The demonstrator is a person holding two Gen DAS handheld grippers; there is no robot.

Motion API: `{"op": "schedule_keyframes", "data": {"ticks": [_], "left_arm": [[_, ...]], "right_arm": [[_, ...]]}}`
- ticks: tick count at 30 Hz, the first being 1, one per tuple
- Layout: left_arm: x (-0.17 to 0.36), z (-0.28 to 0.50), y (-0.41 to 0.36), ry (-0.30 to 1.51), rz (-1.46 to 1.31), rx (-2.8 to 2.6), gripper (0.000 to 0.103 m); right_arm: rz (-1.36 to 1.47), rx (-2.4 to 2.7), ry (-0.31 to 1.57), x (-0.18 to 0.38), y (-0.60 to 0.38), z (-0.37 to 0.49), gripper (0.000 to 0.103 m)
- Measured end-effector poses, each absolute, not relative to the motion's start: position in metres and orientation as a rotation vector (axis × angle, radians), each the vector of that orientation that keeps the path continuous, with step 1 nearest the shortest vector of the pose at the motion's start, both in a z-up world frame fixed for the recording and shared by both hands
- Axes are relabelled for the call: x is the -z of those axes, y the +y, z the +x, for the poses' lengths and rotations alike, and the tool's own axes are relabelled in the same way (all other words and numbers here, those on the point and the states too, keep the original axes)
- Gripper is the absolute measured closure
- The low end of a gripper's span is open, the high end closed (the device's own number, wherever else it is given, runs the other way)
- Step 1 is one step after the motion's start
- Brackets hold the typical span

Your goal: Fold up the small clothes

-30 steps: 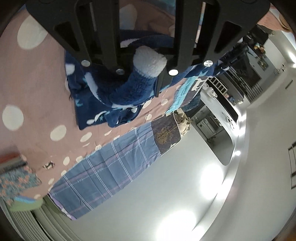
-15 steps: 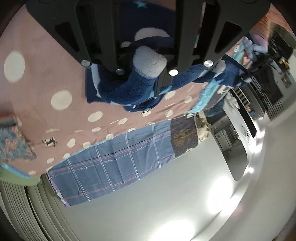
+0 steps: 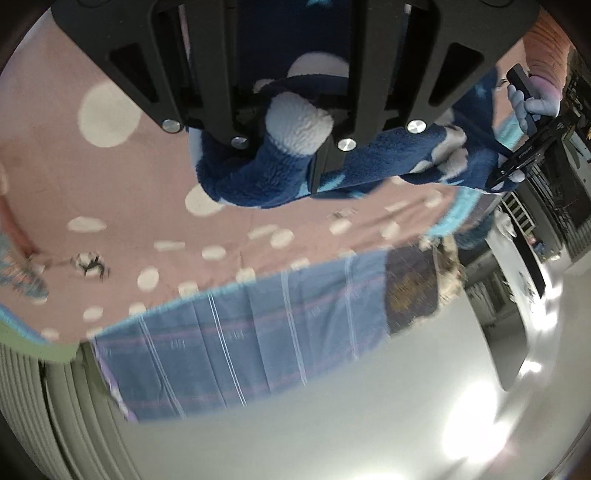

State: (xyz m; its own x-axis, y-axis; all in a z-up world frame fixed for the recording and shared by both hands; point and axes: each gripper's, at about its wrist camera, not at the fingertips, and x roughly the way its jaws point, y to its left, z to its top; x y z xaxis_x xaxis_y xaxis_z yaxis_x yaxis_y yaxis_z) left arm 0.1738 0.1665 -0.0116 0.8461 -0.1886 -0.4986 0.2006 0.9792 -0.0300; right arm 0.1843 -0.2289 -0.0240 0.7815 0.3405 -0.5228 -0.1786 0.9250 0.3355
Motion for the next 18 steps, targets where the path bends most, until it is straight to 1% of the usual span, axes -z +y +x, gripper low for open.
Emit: {"op": "schedule_keyframes", "data": {"ticks": [2, 3, 4, 5, 7, 10, 13, 15, 16, 17, 18], "left_arm": [[0.041, 0.201, 0.164, 0.606, 0.046, 0.184, 0.091], [0.058, 0.215, 0.162, 0.67, 0.053, 0.176, 0.091], [0.08, 0.231, 0.161, 0.782, 0.052, 0.185, 0.091], [0.091, 0.242, 0.161, 0.857, 0.045, 0.2, 0.091], [0.089, 0.245, 0.168, 0.858, 0.015, 0.21, 0.091], [0.087, 0.244, 0.172, 0.854, 0.007, 0.217, 0.091], [0.081, 0.241, 0.179, 0.827, -0.029, 0.234, 0.091], [0.071, 0.234, 0.182, 0.79, -0.064, 0.243, 0.089], [0.062, 0.227, 0.187, 0.764, -0.092, 0.255, 0.084], [0.052, 0.218, 0.191, 0.747, -0.111, 0.266, 0.079], [0.045, 0.211, 0.19, 0.738, -0.114, 0.266, 0.074]], "right_arm": [[0.25, -0.237, 0.701, 0.059, -0.227, 0.216, 0.089], [0.263, -0.214, 0.778, 0.084, -0.227, 0.23, 0.089], [0.307, -0.213, 0.846, 0.105, -0.228, 0.239, 0.089], [0.335, -0.221, 0.851, 0.112, -0.231, 0.24, 0.09], [0.355, -0.233, 0.816, 0.105, -0.236, 0.236, 0.09], [0.336, -0.229, 0.819, 0.107, -0.233, 0.236, 0.088], [0.322, -0.238, 0.79, 0.099, -0.232, 0.229, 0.085], [0.308, -0.251, 0.761, 0.089, -0.232, 0.218, 0.074], [0.296, -0.253, 0.741, 0.083, -0.233, 0.214, 0.061], [0.274, -0.257, 0.715, 0.073, -0.232, 0.203, 0.052], [0.253, -0.266, 0.705, 0.067, -0.231, 0.197, 0.051]]}}
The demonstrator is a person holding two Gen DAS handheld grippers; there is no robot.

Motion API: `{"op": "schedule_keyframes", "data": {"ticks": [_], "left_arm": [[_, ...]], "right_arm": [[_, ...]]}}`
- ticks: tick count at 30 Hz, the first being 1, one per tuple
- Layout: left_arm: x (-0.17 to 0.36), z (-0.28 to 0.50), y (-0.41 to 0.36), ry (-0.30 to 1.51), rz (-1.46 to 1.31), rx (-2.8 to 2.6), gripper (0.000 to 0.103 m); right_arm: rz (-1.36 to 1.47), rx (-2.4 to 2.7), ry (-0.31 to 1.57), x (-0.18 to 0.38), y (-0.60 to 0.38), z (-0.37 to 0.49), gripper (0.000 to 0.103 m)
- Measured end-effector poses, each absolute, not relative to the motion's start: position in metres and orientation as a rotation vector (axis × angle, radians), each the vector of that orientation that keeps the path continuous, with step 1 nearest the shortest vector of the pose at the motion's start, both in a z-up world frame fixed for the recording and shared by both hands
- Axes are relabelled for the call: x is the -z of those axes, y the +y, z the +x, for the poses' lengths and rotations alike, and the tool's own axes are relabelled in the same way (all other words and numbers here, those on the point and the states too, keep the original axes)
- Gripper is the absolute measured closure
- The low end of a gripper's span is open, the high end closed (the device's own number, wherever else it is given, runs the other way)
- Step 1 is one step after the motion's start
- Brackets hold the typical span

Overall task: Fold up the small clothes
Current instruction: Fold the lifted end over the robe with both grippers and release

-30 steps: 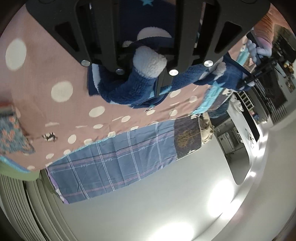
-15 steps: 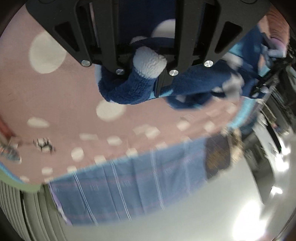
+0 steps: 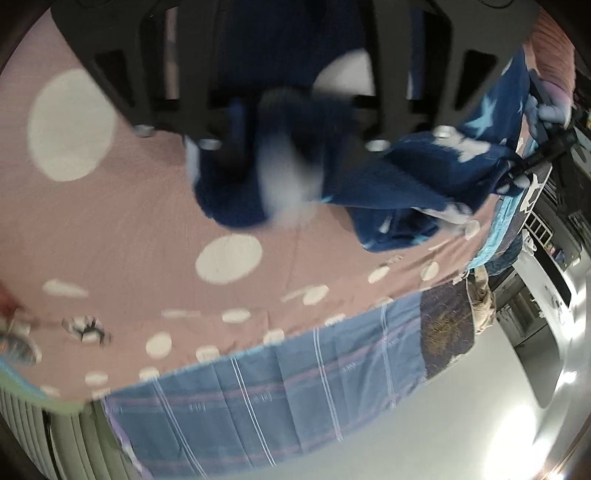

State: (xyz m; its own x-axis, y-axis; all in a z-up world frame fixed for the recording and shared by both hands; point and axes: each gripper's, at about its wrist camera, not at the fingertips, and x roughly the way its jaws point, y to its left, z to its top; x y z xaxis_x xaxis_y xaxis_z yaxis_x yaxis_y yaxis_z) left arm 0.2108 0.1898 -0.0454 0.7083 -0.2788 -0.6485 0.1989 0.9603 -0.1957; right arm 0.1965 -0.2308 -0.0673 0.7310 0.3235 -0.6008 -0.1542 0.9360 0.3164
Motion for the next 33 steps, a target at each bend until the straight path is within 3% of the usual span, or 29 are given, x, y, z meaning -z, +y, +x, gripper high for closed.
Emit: {"op": "schedule_keyframes", "data": {"ticks": [2, 4, 6, 9, 14, 18, 19, 21, 22, 23, 27, 30, 33], "left_arm": [[0.026, 0.188, 0.196, 0.689, -0.079, 0.23, 0.052], [0.01, 0.165, 0.198, 0.62, -0.015, 0.182, 0.04], [0.002, 0.149, 0.2, 0.576, 0.048, 0.172, 0.036], [0.011, 0.15, 0.196, 0.61, 0.143, 0.177, 0.034], [0.052, 0.199, 0.189, 0.777, 0.25, 0.189, 0.034], [0.06, 0.245, 0.2, 0.841, 0.147, 0.222, 0.034], [0.06, 0.252, 0.201, 0.843, 0.114, 0.254, 0.035], [0.06, 0.264, 0.202, 0.844, 0.051, 0.312, 0.056], [0.061, 0.268, 0.201, 0.852, 0.017, 0.342, 0.094], [0.06, 0.272, 0.202, 0.855, -0.036, 0.361, 0.096], [0.044, 0.255, 0.196, 0.739, -0.011, 0.278, 0.095], [0.07, 0.274, 0.196, 0.832, -0.006, 0.202, 0.093], [0.105, 0.279, 0.177, 0.919, 0.112, 0.177, 0.083]], "right_arm": [[0.185, -0.287, 0.708, 0.057, -0.226, 0.181, 0.05], [0.099, -0.281, 0.714, 0.053, -0.222, 0.164, 0.047], [0.015, -0.262, 0.715, 0.055, -0.22, 0.154, 0.042], [-0.091, -0.184, 0.741, 0.066, -0.223, 0.159, 0.041], [-0.076, -0.212, 0.804, 0.074, -0.241, 0.207, 0.039], [-0.017, -0.273, 0.891, 0.082, -0.256, 0.255, 0.034], [0.031, -0.323, 0.919, 0.086, -0.258, 0.265, 0.034], [0.074, -0.374, 0.915, 0.087, -0.256, 0.273, 0.034], [0.105, -0.403, 0.898, 0.086, -0.256, 0.276, 0.047], [0.143, -0.437, 0.89, 0.085, -0.255, 0.275, 0.089], [0.296, -0.395, 0.77, 0.068, -0.272, 0.269, 0.092], [0.238, -0.309, 0.887, 0.097, -0.264, 0.292, 0.088], [0.169, -0.266, 0.915, 0.112, -0.25, 0.291, 0.084]]}}
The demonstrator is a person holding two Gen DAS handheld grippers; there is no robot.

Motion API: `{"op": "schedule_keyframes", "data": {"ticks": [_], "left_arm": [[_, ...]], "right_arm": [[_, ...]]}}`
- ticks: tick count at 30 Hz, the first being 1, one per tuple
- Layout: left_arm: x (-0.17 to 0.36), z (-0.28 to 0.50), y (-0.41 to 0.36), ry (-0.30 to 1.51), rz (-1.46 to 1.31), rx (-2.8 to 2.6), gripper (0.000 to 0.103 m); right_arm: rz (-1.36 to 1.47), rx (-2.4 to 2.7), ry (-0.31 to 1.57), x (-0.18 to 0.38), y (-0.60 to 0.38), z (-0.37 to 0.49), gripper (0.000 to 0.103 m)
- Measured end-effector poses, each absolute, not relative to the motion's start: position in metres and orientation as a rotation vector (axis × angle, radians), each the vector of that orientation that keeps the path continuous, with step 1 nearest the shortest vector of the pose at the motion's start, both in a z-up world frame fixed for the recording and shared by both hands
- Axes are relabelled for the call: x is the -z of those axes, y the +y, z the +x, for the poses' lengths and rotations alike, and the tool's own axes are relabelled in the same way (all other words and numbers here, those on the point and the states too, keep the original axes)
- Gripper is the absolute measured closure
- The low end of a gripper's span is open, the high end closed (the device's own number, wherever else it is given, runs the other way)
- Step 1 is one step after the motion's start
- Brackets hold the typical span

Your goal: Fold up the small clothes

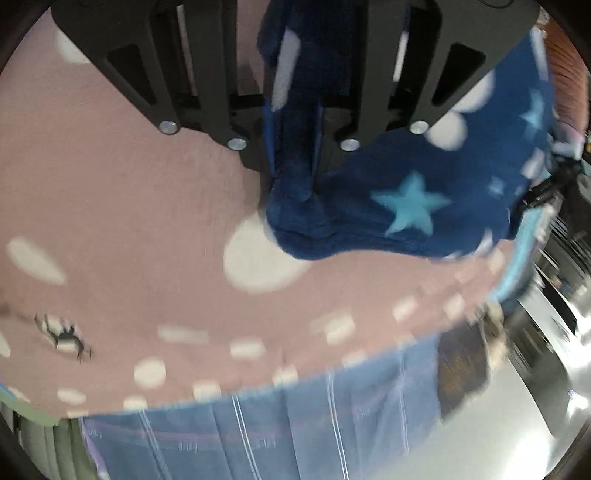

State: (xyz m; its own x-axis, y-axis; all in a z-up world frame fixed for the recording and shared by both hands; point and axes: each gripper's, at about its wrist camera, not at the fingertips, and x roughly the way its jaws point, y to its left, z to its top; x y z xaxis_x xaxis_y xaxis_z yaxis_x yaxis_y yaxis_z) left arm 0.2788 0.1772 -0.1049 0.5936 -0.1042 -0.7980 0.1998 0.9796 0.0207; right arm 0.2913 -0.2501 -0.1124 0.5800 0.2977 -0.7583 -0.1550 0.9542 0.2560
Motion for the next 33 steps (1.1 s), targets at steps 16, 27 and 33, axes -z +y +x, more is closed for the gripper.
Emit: {"op": "schedule_keyframes", "data": {"ticks": [16, 27, 33], "left_arm": [[0.095, 0.123, 0.144, 0.822, 0.055, 0.365, 0.062], [0.082, 0.04, 0.185, 0.754, -0.042, 0.26, 0.051], [0.104, 0.029, 0.21, 0.81, -0.133, 0.208, 0.047]], "right_arm": [[0.098, -0.392, 0.873, 0.105, -0.19, 0.11, 0.067], [0.163, -0.367, 0.808, 0.09, -0.199, 0.038, 0.066], [0.255, -0.307, 0.849, 0.112, -0.208, 0.02, 0.066]]}}
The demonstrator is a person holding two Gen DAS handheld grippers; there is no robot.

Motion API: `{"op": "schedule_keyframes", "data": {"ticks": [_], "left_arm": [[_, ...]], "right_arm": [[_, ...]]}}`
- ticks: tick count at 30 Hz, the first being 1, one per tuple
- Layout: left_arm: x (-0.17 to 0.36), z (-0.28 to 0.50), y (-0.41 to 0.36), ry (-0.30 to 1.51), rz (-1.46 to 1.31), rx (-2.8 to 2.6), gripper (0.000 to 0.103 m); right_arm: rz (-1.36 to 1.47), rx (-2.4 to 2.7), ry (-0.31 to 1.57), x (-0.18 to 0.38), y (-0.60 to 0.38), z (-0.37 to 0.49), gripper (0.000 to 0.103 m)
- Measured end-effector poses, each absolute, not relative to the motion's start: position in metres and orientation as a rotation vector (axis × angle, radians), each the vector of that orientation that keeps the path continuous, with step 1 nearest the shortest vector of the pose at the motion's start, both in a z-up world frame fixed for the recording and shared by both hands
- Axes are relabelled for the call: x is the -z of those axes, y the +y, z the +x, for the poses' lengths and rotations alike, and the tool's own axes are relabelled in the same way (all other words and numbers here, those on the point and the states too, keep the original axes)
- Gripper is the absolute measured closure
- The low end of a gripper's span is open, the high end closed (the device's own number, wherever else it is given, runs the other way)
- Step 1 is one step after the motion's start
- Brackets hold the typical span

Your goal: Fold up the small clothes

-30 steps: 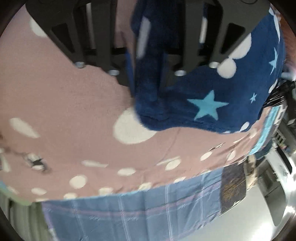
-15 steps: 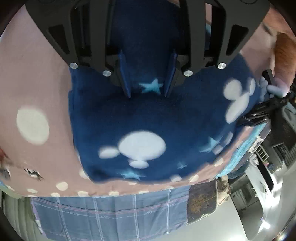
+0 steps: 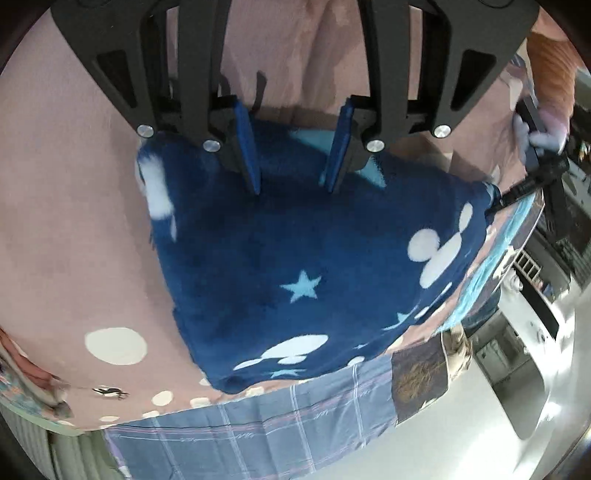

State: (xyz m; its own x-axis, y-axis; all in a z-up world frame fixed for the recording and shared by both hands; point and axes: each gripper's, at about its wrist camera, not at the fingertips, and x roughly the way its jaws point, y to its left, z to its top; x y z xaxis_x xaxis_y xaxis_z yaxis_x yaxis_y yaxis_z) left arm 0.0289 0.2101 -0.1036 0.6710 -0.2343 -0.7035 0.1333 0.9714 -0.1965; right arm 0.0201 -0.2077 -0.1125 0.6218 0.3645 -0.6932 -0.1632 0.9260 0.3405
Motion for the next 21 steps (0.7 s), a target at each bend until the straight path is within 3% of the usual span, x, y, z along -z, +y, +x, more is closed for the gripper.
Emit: {"op": "schedule_keyframes", "data": {"ticks": [8, 12, 16, 21], "left_arm": [[0.076, -0.001, 0.214, 0.745, -0.169, 0.199, 0.052], [0.038, -0.01, 0.175, 0.649, -0.083, 0.295, 0.053], [0.021, -0.003, 0.106, 0.635, 0.039, 0.464, 0.053], [0.025, 0.021, -0.006, 0.669, 0.179, 0.678, 0.053]], "right_arm": [[0.292, -0.271, 0.782, 0.092, -0.229, -0.012, 0.062], [0.349, -0.187, 0.755, 0.087, -0.264, -0.012, 0.061], [0.33, -0.105, 0.752, 0.08, -0.292, 0.002, 0.079], [0.322, -0.11, 0.794, 0.081, -0.32, 0.042, 0.081]]}}
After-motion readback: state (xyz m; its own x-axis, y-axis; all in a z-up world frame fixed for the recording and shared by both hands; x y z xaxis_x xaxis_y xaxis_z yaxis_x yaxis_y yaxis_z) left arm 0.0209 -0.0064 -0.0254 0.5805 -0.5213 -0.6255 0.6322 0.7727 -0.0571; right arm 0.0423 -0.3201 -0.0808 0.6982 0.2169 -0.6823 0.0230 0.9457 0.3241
